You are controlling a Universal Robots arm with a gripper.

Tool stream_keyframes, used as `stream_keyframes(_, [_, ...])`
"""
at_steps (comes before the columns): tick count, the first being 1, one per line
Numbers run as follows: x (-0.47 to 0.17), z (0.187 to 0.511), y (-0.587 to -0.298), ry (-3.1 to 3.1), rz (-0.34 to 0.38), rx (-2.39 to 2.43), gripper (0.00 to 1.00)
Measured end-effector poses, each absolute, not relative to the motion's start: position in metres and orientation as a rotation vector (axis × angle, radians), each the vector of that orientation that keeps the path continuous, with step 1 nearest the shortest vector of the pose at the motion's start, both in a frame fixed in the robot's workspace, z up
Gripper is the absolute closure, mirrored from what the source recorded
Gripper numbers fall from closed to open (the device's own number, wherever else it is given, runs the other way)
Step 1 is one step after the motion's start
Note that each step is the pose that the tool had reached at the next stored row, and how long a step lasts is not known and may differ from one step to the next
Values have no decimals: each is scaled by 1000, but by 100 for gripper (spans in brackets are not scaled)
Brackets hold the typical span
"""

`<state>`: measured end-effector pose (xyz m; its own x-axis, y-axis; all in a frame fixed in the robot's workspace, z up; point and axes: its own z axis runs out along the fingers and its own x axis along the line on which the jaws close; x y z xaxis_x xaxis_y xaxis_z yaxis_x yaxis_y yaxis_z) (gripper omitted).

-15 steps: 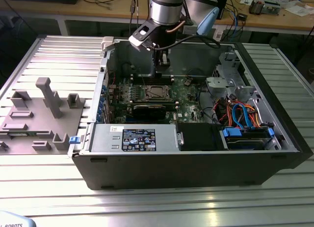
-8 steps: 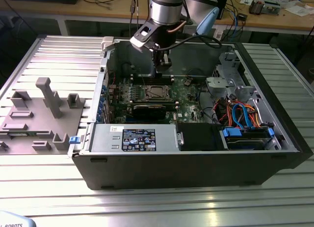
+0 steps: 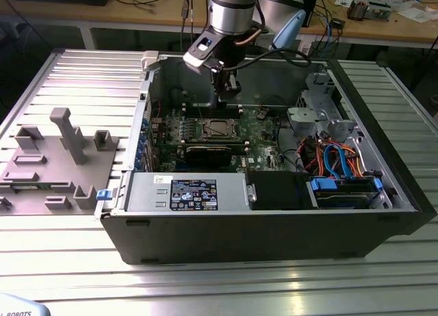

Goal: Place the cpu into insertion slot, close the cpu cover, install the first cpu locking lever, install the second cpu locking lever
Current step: 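Install the first cpu locking lever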

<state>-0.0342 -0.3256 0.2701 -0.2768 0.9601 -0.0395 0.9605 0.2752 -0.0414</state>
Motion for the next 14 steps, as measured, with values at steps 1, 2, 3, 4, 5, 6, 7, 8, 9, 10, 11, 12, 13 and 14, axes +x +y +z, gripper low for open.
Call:
stream_keyframes(1, [-34,270,-326,2509,-89,1877,89])
stream_keyframes(2, [-34,270,-326,2518,-89,1865,89])
stream_keyframes(3, [-34,270,-326,2526,-89,1853,89])
stream_keyframes(4, [-34,270,-326,2532,-89,1845,89])
stream_keyframes(5, [-34,270,-326,2537,-89,1837,89])
stream_keyframes(6, [-34,270,-326,2542,-89,1830,89])
stream_keyframes(7, [-34,270,-326,2546,-89,1824,89])
stream_keyframes(8, [-34,270,-326,2551,-89,1817,89])
stream_keyframes(9, [-34,270,-326,2556,-89,1810,89])
stream_keyframes(10, [-34,270,-326,2561,-89,1803,89])
stream_keyframes(11, [-34,270,-326,2565,-89,1797,89])
stream_keyframes(12, [-34,270,-326,2570,-89,1789,89])
stream_keyframes(13, [-34,270,-326,2574,-89,1783,89])
stream_keyframes(14, [-34,270,-326,2582,-89,1772,89])
